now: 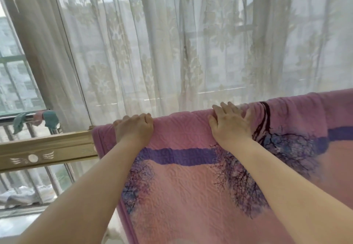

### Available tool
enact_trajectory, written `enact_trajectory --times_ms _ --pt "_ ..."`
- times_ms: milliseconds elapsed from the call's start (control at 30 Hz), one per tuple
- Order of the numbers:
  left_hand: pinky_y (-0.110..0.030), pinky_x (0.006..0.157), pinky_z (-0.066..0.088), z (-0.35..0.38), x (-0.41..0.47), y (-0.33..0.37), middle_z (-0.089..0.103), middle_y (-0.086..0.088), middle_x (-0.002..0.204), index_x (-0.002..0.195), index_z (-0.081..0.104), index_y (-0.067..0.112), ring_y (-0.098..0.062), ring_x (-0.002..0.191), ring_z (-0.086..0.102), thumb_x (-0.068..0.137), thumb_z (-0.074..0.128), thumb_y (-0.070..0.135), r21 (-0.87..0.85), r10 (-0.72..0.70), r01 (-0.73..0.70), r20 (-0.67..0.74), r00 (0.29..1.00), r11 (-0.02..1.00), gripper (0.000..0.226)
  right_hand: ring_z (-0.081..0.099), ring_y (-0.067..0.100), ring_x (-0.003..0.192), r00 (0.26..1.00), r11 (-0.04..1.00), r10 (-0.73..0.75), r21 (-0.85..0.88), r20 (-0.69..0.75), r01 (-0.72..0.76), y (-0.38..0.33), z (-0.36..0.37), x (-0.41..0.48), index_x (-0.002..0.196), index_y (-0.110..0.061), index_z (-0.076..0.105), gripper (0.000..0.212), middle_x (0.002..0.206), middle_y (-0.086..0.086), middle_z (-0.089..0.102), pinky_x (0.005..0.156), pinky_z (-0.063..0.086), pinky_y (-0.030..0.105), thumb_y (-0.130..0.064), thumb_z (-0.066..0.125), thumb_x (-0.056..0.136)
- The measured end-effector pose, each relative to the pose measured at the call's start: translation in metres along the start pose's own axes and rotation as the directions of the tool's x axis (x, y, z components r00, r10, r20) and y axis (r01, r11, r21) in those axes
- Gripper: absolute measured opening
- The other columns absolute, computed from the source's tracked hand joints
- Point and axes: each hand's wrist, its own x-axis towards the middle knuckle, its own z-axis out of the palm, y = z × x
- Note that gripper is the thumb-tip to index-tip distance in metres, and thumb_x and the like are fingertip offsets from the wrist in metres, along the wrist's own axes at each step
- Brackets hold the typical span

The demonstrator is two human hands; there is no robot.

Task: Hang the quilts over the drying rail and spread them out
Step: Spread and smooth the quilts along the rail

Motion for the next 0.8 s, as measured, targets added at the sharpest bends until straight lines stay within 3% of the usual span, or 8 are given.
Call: enact_trajectory --times_ms 167,367,633,800 --pt "-0.048 0.097 0.031 -0.003 -0.009 -0.017 0.062 -0.006 0.115 0.115 0.056 0.018 -0.031 0.109 0.051 0.1 0.017 0.04 -0.069 0.09 -0.09 0.001 0.996 0.994 0.048 0.002 0.028 0.147 0.999 1.0 0.003 -0.012 0.032 -0.002 -0.046 0.006 -0.022 0.151 -0.016 0.014 0.062 0.16 0.007 0.009 0.114 0.008 0.061 -0.035 0.036 0.097" --pt "-0.047 0.096 0.031 -0.013 -0.02 -0.041 0.059 -0.006 0.117 0.12 0.053 0.02 -0.028 0.109 0.05 0.1 0.016 0.043 -0.088 0.244 -0.242 0.008 0.97 0.966 0.048 -0.011 0.032 0.146 0.997 0.997 0.074 -0.007 0.022 -0.074 -0.095 0.02 -0.047 0.152 -0.011 -0.002 0.077 0.16 0.009 -0.007 0.115 0.007 0.06 -0.022 0.044 0.091" --pt "-0.05 0.107 0.024 -0.011 -0.03 -0.067 0.053 -0.009 0.128 0.129 0.047 0.019 -0.031 0.12 0.045 0.098 0.019 0.048 -0.014 0.297 -0.297 0.008 0.955 0.955 0.05 -0.013 0.022 0.147 0.993 0.996 0.074 -0.052 0.09 -0.07 -0.111 0.021 -0.071 0.152 -0.014 -0.008 0.088 0.16 0.0 -0.015 0.115 0.005 0.059 -0.012 0.049 0.085" --pt "-0.05 0.109 0.022 -0.016 -0.034 -0.066 0.051 -0.009 0.131 0.132 0.045 0.019 -0.032 0.123 0.043 0.098 0.021 0.049 -0.023 0.299 -0.298 0.025 0.954 0.954 0.051 -0.012 0.023 0.147 0.993 0.996 0.077 -0.056 0.088 -0.072 -0.113 0.019 -0.076 0.152 -0.011 -0.008 0.09 0.16 0.002 -0.015 0.115 0.006 0.06 -0.01 0.051 0.083"
